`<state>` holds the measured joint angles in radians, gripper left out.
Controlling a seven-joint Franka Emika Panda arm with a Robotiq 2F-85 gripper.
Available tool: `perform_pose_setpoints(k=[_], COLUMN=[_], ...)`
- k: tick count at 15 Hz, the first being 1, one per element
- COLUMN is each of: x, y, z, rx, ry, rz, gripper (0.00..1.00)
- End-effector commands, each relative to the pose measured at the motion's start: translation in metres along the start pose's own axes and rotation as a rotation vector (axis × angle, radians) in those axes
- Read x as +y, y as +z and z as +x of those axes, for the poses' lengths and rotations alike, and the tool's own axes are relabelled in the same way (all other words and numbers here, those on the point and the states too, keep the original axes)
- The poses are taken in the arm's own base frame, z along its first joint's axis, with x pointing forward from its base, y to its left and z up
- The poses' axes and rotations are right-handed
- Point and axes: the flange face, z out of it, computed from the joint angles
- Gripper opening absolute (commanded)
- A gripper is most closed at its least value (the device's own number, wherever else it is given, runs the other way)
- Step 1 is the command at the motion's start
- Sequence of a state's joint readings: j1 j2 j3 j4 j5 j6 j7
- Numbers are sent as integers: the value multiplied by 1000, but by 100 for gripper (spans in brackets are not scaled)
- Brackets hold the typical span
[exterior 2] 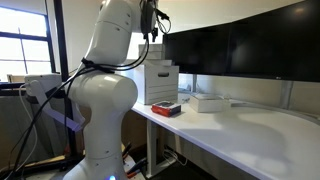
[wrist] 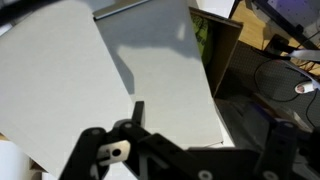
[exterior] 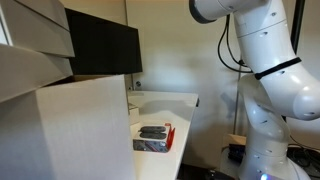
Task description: Pick up the two box and put them on the table
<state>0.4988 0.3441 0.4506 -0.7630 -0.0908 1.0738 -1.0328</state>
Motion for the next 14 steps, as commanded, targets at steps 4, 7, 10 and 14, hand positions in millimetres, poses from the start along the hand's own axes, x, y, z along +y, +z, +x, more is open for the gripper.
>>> perform_pose_setpoints(k=[4, 7, 10, 14], x=[-3, -5, -5, -5], y=[-1, 0, 9, 22], z=[16, 24, 28, 29], rx=[-22, -8, -14, -26], ry=[-134, -184, -222, -249], rz=[-54, -59, -19, 24], gripper=[100, 100, 100, 100])
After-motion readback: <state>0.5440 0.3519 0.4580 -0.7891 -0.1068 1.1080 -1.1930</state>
